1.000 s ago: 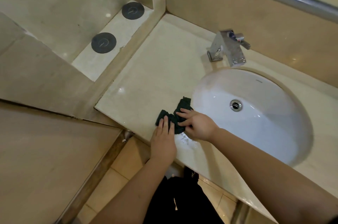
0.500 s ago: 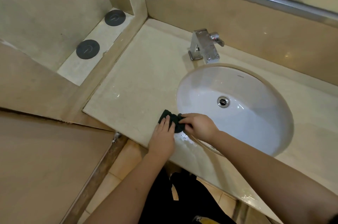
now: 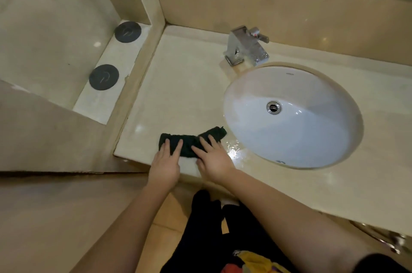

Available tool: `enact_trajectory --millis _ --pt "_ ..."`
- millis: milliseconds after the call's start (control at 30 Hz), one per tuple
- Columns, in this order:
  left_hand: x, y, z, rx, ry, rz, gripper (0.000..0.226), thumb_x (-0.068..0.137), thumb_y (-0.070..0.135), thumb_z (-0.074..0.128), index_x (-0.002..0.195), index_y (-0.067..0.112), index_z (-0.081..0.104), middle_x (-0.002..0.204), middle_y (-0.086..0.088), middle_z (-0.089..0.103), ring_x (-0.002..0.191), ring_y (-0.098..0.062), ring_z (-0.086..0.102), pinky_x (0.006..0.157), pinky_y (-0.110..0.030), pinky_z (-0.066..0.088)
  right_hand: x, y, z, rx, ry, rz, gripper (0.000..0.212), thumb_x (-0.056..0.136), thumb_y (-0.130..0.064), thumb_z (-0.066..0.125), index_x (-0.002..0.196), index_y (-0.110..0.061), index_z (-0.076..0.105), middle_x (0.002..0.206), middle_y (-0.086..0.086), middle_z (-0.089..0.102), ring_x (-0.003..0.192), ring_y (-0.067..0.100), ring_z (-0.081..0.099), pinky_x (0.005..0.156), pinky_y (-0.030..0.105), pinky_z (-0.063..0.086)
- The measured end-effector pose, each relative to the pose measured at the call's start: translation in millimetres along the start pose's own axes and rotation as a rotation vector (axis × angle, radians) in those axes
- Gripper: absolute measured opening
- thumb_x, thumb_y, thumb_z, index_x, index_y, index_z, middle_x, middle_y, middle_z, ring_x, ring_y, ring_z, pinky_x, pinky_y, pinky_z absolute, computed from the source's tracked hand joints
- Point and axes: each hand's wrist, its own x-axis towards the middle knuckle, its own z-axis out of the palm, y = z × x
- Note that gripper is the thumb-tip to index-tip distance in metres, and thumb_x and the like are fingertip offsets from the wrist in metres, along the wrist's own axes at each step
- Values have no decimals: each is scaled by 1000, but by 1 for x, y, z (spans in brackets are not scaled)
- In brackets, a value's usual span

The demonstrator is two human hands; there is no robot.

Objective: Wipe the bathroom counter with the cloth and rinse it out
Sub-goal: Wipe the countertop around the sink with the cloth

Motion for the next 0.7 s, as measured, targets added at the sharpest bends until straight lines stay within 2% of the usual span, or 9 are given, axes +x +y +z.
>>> enact_trajectory --millis 133,267,467,500,600,700 --pt "-20 -25 10 94 -35 74 75 99 19 39 148 32 -17 155 -28 -13 146 -39 -6 118 -48 7 -5 -31 19 -80 -26 59 53 101 -36 32 152 -29 18 160 10 -2 146 34 -10 117 51 -3" --pt "-36 -32 17 109 -48 93 75 99 24 38 146 33 -20 156 -20 -20 145 -37 -13 117 -50 2 -18 -48 40 -102 -9 107 54 102 -37 31 152 -30 13 160 11 -5 145 35 -12 117 52 -4" --pt "-45 -8 20 154 -61 183 74 99 31 36 139 33 -27 154 -19 -24 144 -40 -15 115 -52 -7 -54 -45 56 -128 11 223 58 102 -34 30 153 -25 4 158 15 -12 144 38 -14 117 49 -4" --pt "-46 -2 21 160 -56 205 74 99 32 36 138 34 -26 153 -20 -25 144 -41 -14 115 -53 -6 -60 -43 59 -122 24 247 58 102 -34 32 153 -25 7 158 16 -9 144 38 -12 117 49 -2" --pt "-45 18 25 193 -77 260 77 98 32 38 139 33 -27 152 -21 -26 143 -42 -16 115 -53 -7 -77 -33 65 -104 66 376 57 96 -36 46 149 -23 28 156 17 19 144 38 10 114 50 15" --pt "-42 43 28 230 -105 321 79 97 29 40 147 32 -22 152 -22 -28 142 -41 -21 114 -52 -12 -92 -19 66 -91 74 479 53 96 -38 33 146 -20 35 153 17 28 142 38 22 112 49 24"
